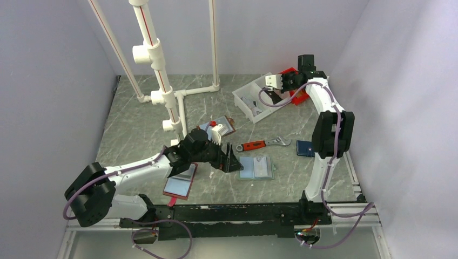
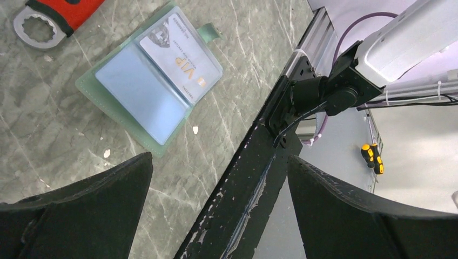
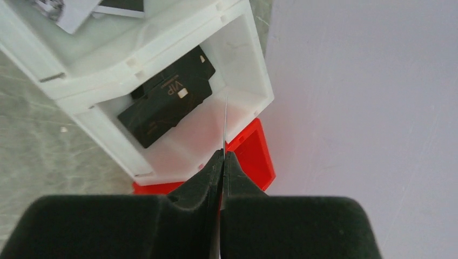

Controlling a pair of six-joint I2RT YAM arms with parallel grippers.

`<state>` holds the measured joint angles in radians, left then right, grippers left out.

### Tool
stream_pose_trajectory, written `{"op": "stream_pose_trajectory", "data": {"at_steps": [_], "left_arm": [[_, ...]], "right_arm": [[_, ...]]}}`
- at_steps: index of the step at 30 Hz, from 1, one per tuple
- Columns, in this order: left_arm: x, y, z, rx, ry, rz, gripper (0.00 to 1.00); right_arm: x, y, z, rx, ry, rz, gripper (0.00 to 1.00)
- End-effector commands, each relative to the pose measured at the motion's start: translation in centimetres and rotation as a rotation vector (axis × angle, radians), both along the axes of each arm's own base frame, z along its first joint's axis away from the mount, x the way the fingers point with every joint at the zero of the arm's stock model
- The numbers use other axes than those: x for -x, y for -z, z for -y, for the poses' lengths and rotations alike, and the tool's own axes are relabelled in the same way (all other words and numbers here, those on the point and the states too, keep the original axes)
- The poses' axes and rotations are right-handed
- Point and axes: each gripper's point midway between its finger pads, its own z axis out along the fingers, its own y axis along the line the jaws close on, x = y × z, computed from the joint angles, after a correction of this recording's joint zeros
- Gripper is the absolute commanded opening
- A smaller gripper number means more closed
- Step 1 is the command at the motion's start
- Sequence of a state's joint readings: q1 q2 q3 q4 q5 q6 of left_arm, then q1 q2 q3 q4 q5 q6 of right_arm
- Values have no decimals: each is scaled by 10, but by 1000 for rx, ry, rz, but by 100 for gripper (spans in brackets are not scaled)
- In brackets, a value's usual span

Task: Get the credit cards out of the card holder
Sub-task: Place the credit card in the storage box.

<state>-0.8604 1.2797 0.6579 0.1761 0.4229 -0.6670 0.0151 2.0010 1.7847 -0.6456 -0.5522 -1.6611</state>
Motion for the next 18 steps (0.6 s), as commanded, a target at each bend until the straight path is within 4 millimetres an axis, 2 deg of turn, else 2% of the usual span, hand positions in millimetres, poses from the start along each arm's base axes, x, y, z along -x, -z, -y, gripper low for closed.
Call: {"op": "stream_pose_trajectory", "data": {"at_steps": [1, 3, 12, 13, 15, 18], "left_arm": [[-12, -23, 5, 13, -16, 51, 100], [-15, -22, 6, 1, -22, 51, 99], [-23, -17, 11, -31, -48, 20, 100], [-24, -16, 12, -29, -52, 15, 99], [-24, -15, 13, -27, -55, 4, 99], [-25, -14, 14, -24, -61, -8, 99]], "right_arm": [[-26, -22, -4, 5, -128, 139, 0], [-32, -7, 3, 18, -140, 130, 0], [-60, 44, 2, 20, -163, 125, 0], [-63, 48, 1, 14, -163, 131, 4], [-64, 58, -1, 12, -171, 124, 8], [-63, 70, -5, 14, -183, 114, 3]]}}
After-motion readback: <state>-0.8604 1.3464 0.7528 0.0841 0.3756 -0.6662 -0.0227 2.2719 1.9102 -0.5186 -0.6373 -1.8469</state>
